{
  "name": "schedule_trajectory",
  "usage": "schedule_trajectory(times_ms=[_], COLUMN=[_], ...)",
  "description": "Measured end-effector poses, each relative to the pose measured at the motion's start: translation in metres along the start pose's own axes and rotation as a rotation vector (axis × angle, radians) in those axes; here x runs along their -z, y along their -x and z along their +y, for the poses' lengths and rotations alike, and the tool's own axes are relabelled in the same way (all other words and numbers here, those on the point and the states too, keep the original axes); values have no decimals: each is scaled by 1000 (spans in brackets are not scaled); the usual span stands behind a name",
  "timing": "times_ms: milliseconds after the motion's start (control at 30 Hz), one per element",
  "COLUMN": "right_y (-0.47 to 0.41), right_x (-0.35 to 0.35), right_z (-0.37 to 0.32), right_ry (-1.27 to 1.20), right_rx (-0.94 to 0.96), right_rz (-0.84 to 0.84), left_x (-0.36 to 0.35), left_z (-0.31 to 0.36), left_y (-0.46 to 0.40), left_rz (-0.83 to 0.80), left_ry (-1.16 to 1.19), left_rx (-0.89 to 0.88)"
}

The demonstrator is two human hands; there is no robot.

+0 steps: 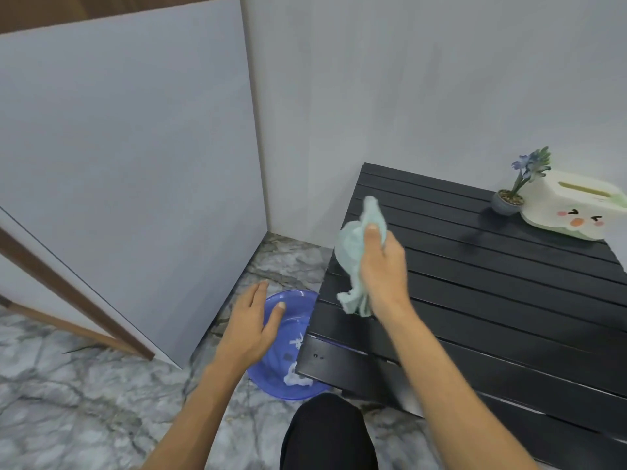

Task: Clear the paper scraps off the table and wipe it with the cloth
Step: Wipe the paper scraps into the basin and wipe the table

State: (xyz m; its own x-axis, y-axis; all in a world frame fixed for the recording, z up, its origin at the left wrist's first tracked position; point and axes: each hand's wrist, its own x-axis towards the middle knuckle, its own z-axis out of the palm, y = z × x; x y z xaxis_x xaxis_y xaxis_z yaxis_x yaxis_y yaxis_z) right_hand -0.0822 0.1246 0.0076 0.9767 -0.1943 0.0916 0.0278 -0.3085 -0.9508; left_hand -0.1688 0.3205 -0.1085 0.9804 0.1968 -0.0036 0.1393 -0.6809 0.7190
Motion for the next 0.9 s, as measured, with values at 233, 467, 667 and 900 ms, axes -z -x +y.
schedule_trajectory(times_ms=[233, 467, 667, 900], right_y=[37, 67, 44, 42], right_x=[118, 99, 44, 8], right_z=[38, 89, 66, 62], right_ry=[436, 640, 685, 803], right_rx=[191, 128, 192, 427], right_rz=[-91, -228, -358, -595], left_x=[3, 4, -4, 10], left_z=[37, 64, 71, 60], left_y=[0, 1, 6, 14], left_rz=[2, -14, -53, -31], left_ry=[-92, -349, -370, -295], left_rx=[-169, -260, -262, -126])
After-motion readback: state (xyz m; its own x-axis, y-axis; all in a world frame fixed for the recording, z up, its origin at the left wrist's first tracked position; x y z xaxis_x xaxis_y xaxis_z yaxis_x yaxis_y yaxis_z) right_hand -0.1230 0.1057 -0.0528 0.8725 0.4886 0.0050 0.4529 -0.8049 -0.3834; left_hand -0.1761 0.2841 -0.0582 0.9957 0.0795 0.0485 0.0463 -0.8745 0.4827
